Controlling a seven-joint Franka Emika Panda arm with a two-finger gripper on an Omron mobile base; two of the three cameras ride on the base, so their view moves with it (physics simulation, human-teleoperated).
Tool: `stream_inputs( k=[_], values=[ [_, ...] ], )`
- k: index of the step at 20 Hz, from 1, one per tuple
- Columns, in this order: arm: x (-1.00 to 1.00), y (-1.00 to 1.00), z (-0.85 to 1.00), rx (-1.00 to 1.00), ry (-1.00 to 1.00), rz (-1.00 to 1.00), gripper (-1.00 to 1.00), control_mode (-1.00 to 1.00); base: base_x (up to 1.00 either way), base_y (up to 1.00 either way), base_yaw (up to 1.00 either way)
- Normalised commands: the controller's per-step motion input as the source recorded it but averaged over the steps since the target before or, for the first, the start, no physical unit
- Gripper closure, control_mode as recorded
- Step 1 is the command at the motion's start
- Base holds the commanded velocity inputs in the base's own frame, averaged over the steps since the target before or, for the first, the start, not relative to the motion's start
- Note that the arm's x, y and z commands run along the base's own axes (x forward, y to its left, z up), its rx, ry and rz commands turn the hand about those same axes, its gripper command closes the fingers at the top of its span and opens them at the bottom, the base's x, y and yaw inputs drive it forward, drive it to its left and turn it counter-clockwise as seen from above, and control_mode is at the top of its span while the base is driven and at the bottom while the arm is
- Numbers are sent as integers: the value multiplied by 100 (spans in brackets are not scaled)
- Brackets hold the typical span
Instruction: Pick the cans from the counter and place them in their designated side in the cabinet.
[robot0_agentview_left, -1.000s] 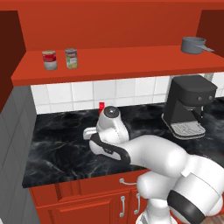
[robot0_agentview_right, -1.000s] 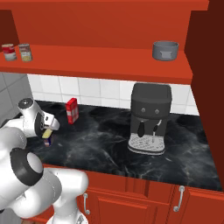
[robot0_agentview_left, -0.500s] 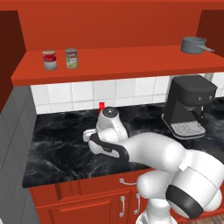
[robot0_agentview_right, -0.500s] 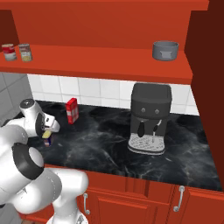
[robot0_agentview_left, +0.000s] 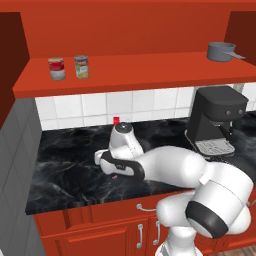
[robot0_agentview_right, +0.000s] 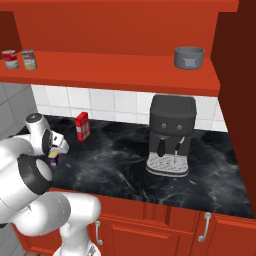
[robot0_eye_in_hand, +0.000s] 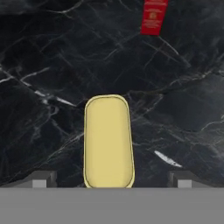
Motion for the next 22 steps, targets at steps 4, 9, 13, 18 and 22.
stream_inputs(
  k=[4, 9, 13, 18, 22],
  values=[
    [2, 1, -17, -3, 4, 0, -100, -100, 0, 0, 0],
    [3, 2, -21, -4, 0, 0, -100, -100, 0, 0, 0],
    [5, 4, -21, -5, 0, 0, -100, -100, 0, 0, 0],
    [9, 2, -19, -3, 0, 0, -100, -100, 0, 0, 0],
    [14, 0, -16, -2, -1, 0, -100, -100, 0, 0, 0]
  ],
)
